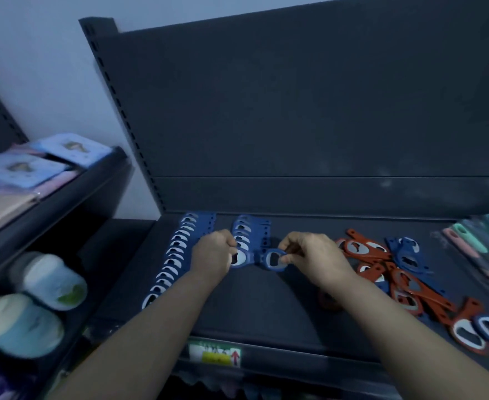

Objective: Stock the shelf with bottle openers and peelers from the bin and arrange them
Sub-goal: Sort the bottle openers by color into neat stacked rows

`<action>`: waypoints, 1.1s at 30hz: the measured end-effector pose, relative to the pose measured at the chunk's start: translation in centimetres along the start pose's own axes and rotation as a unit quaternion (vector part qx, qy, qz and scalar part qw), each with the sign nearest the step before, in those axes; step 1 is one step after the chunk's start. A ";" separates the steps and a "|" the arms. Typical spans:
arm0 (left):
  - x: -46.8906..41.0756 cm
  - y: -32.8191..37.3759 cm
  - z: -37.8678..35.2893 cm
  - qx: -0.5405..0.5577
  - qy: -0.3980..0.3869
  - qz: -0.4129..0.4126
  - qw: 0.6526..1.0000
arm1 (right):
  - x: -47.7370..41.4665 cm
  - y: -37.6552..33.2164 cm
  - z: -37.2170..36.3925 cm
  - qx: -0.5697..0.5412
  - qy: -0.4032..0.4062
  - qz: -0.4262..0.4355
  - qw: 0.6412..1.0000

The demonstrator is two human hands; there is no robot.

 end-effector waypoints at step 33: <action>-1.6 1.0 2.9 -0.195 0.022 -0.107 0.975 | -2.5 -3.9 -3.7 0.124 0.091 -0.052 0.987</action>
Point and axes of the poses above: each hand's wrist, its own x-axis away from the middle knuckle, its own z-axis out of the back of the hand, y = z × x, the point moved 7 cm from there along -x, towards the middle knuckle, and after that the axes turned 12 degrees about -y, right-handed, at the moved point
